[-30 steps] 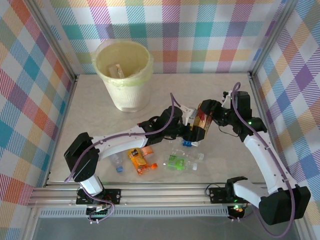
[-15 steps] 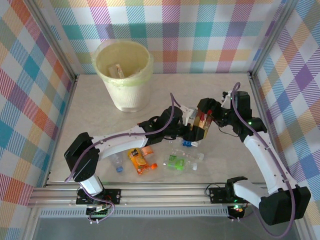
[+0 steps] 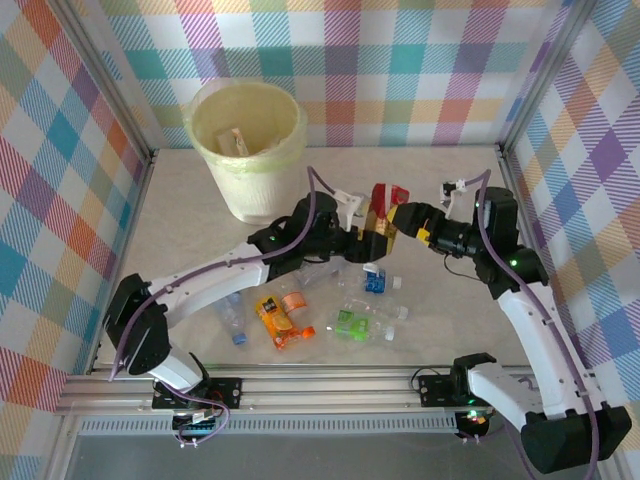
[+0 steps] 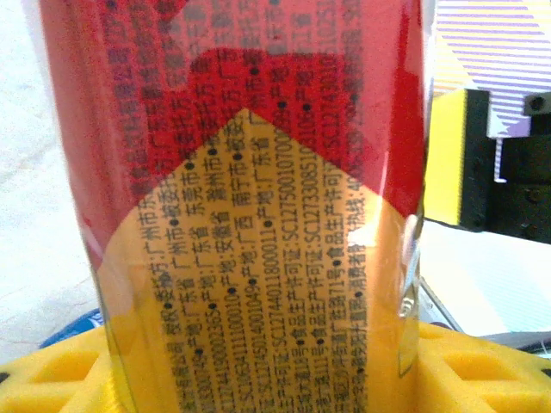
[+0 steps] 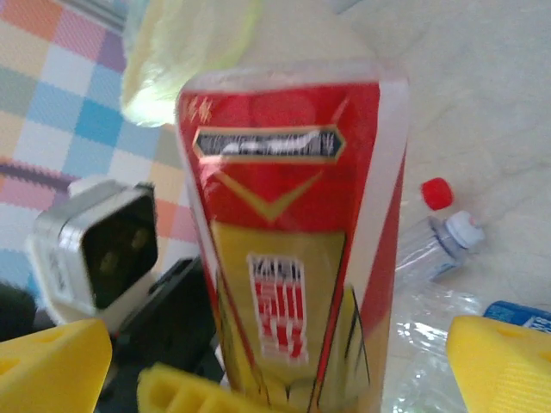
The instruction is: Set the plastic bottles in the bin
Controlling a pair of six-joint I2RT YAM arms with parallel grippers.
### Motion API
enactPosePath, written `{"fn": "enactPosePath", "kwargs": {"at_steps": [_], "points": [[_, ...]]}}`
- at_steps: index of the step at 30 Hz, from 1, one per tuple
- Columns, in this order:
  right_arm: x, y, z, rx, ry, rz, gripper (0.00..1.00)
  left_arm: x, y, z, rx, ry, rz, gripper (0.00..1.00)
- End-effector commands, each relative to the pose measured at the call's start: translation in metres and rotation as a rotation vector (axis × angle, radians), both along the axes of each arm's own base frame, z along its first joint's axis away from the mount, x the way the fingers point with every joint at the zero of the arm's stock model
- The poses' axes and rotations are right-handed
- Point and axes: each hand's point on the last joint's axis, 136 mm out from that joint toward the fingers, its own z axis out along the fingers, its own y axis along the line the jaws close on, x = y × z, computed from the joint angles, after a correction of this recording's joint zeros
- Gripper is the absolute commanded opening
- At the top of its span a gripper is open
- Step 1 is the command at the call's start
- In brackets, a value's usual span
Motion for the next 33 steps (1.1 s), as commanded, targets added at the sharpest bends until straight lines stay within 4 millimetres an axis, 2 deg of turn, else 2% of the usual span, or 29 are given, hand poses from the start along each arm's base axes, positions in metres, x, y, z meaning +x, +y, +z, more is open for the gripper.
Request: {"fn": "enactPosePath", "kwargs": {"at_steps": [1, 6, 10, 16, 20, 26, 33], "points": [[-0.024, 0.016, 0.040, 0.062, -0.141, 0.160, 1.00, 0.002, 0.017, 0.032, 0.000, -0.062, -0.012, 0.53], [-0.042, 0.025, 0.057, 0.101, -0.218, 0.268, 1.00, 0.020, 0.045, 0.050, 0.055, -0.090, 0.033, 0.54], [-0.049, 0.029, 0.067, 0.121, -0.270, 0.302, 1.00, 0.040, 0.068, 0.070, 0.088, -0.130, 0.082, 0.54], [-0.041, 0.029, 0.090, 0.129, -0.393, 0.239, 1.00, 0.075, 0.102, 0.093, 0.172, -0.163, 0.175, 0.54], [-0.031, 0.034, 0.106, 0.049, -0.496, 0.157, 1.00, 0.100, 0.124, 0.111, 0.195, -0.176, 0.244, 0.54], [-0.022, 0.058, 0.120, -0.087, -0.622, 0.112, 1.00, 0.133, 0.161, 0.121, 0.245, -0.170, 0.356, 0.54], [-0.024, 0.099, 0.129, -0.282, -0.773, 0.103, 1.00, 0.163, 0.201, 0.133, 0.255, -0.171, 0.468, 0.55]]}}
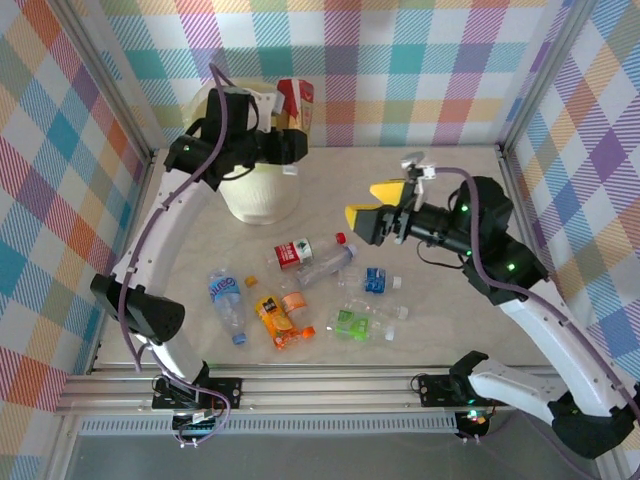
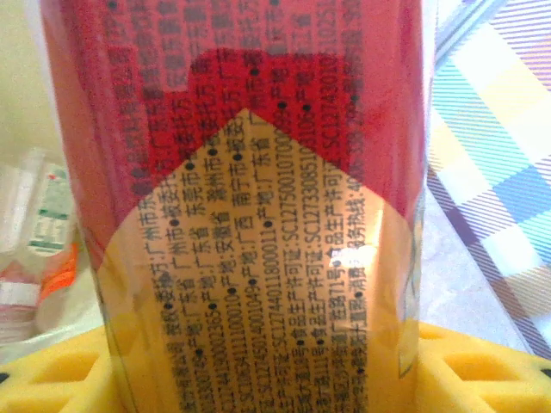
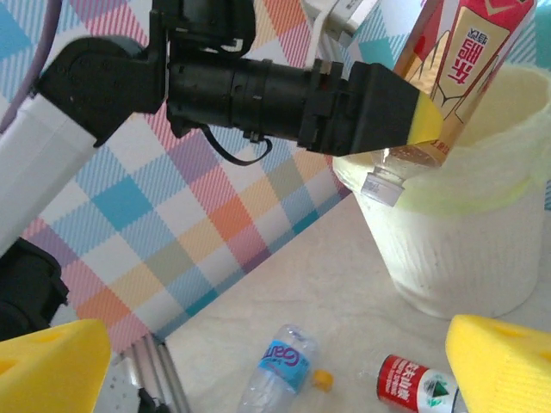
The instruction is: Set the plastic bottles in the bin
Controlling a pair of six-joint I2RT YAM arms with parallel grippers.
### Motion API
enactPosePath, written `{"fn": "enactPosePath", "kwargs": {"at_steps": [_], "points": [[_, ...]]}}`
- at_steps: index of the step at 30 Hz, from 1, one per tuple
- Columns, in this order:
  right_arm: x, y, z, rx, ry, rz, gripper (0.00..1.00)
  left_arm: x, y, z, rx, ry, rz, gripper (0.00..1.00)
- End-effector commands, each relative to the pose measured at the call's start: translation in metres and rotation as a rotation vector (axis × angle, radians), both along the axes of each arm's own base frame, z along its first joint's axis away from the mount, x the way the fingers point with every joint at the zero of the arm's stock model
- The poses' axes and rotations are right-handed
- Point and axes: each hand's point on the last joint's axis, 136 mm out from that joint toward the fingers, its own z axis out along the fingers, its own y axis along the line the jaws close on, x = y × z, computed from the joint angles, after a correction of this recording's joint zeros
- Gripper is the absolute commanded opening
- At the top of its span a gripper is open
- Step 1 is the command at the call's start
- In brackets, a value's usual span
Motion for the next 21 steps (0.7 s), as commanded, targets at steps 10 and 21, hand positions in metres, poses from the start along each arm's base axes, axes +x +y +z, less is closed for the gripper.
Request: {"fn": "enactPosePath", "kwargs": {"at_steps": [10, 21], "points": [[0.010, 0.042, -0.003, -0.246, -0.207, -0.119, 1.00, 0.052, 0.059, 0.015, -0.021, -0.010, 0.169, 0.56], [0.009, 0.043, -0.020, -0.279, -0.159, -0.118, 1.00, 0.097, 0.089, -0.014, -0.034, 0.037, 0.259, 0.56]]}}
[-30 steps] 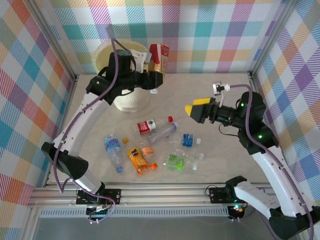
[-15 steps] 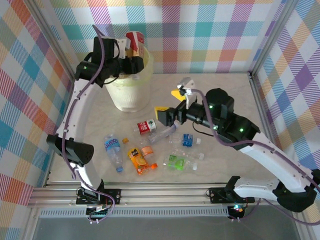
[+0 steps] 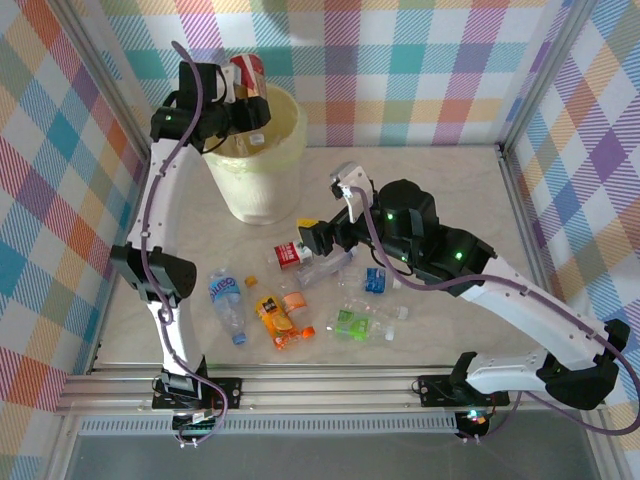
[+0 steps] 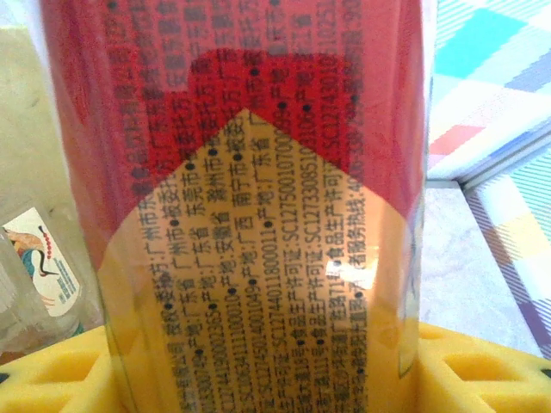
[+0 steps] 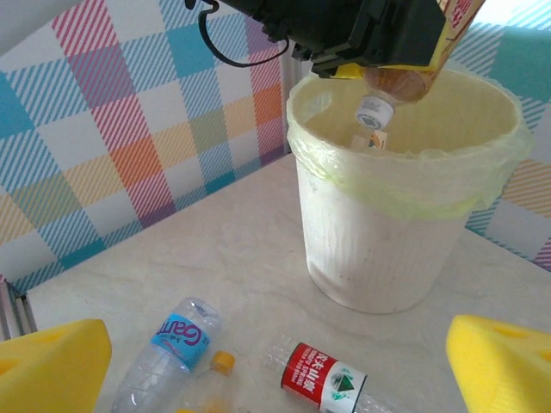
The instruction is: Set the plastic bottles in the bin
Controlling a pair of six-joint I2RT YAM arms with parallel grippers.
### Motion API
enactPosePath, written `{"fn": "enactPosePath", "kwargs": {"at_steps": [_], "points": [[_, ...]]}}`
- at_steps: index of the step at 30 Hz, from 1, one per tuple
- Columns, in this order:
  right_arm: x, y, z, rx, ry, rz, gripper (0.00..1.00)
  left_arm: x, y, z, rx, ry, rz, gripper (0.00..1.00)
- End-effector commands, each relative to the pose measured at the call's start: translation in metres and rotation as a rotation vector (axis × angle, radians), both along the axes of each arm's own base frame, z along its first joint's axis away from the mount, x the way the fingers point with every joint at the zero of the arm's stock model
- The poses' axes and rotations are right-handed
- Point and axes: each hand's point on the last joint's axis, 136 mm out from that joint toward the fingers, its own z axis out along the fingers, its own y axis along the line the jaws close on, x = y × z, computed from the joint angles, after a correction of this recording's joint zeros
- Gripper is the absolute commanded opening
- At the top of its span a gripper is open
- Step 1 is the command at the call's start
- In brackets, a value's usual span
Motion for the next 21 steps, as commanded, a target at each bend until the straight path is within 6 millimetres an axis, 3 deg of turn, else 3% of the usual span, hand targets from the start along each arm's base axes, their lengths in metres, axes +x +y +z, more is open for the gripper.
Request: {"fn": "enactPosePath", "kwargs": {"at_steps": [1, 7, 13, 21], "points": [[-0.003, -0.004, 0.010, 0.013, -0.016, -0.009, 1.00, 0.009, 0.014, -0.003, -0.014, 0.011, 0.039, 0.56], [-0.003, -0.003, 0.005, 0.003, 0.001, -0.010, 1.00, 0.020, 0.029, -0.039, 0.012, 0.100, 0.087, 0.56], [-0.001, -0.002, 0.001, -0.005, 0.010, -0.014, 1.00, 0.019, 0.041, -0.065, 0.063, 0.176, 0.137, 0.56], [-0.001, -0.004, -0.003, -0.011, 0.026, -0.027, 1.00, 0.015, 0.057, -0.083, 0.132, 0.226, 0.196, 0.60]]}}
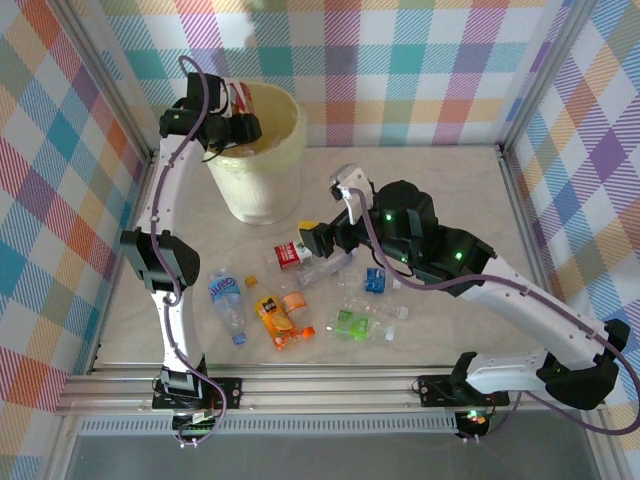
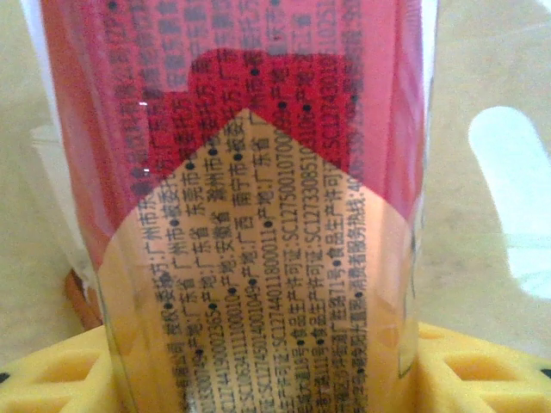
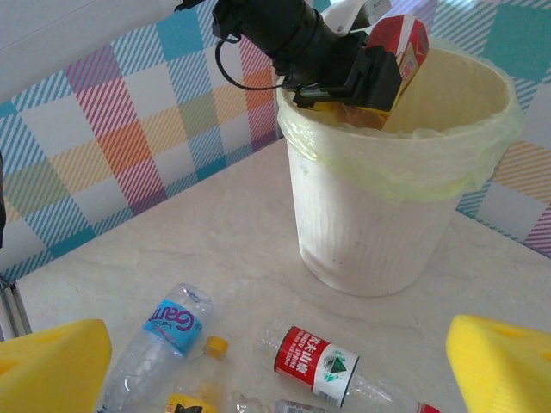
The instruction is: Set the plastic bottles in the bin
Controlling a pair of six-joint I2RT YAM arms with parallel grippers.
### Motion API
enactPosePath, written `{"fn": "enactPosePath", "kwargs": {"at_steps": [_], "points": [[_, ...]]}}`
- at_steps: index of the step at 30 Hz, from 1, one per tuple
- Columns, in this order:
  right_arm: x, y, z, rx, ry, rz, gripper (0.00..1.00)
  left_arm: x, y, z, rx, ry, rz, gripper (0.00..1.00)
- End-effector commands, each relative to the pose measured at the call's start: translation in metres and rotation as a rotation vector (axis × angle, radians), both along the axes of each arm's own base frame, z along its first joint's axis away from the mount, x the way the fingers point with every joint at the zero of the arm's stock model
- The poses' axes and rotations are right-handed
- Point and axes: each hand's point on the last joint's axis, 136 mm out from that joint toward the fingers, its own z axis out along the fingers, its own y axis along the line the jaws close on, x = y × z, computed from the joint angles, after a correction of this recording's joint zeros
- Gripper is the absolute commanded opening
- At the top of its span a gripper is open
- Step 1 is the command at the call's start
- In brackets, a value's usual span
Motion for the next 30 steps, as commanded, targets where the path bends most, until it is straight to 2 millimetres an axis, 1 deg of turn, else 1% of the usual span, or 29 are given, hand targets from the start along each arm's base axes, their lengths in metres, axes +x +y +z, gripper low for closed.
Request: {"fn": "enactPosePath", "kwargs": {"at_steps": [1, 3, 5, 7, 11, 15, 20, 23, 27, 29, 30], "points": [[0.000, -0.003, 0.003, 0.014, 0.011, -0.022, 1.00, -0.004, 0.018, -0.007, 0.037, 0.033, 0.053, 0.62], [-0.001, -0.005, 0.001, 0.016, 0.024, -0.029, 1.00, -0.005, 0.021, -0.008, 0.032, 0.042, 0.059, 0.70], [-0.002, -0.006, -0.001, 0.015, 0.036, -0.033, 1.00, -0.007, 0.024, -0.008, 0.031, 0.047, 0.067, 0.73], [-0.003, -0.009, -0.003, 0.021, 0.046, -0.035, 1.00, -0.009, 0.025, -0.003, 0.027, 0.037, 0.068, 0.79], [-0.006, -0.013, -0.008, 0.024, 0.062, -0.042, 1.00, -0.011, 0.021, 0.013, 0.006, -0.002, 0.055, 0.84], [-0.008, -0.018, -0.016, 0.017, 0.081, -0.048, 1.00, -0.017, 0.017, 0.037, -0.029, -0.052, 0.042, 0.90], [-0.012, -0.019, -0.024, -0.010, 0.115, -0.038, 1.00, -0.028, 0.007, 0.072, -0.093, -0.130, -0.001, 0.91], [-0.014, -0.018, -0.028, -0.027, 0.128, -0.030, 1.00, -0.039, -0.003, 0.096, -0.133, -0.185, -0.054, 0.92], [-0.018, -0.019, -0.036, -0.029, 0.183, -0.029, 1.00, -0.059, -0.014, 0.120, -0.176, -0.223, -0.126, 0.93], [-0.024, -0.018, -0.046, -0.037, 0.225, -0.007, 1.00, -0.072, -0.018, 0.127, -0.187, -0.231, -0.156, 0.94], [-0.027, -0.018, -0.054, -0.045, 0.244, 0.002, 1.00, -0.081, -0.019, 0.128, -0.196, -0.231, -0.166, 0.95]]}}
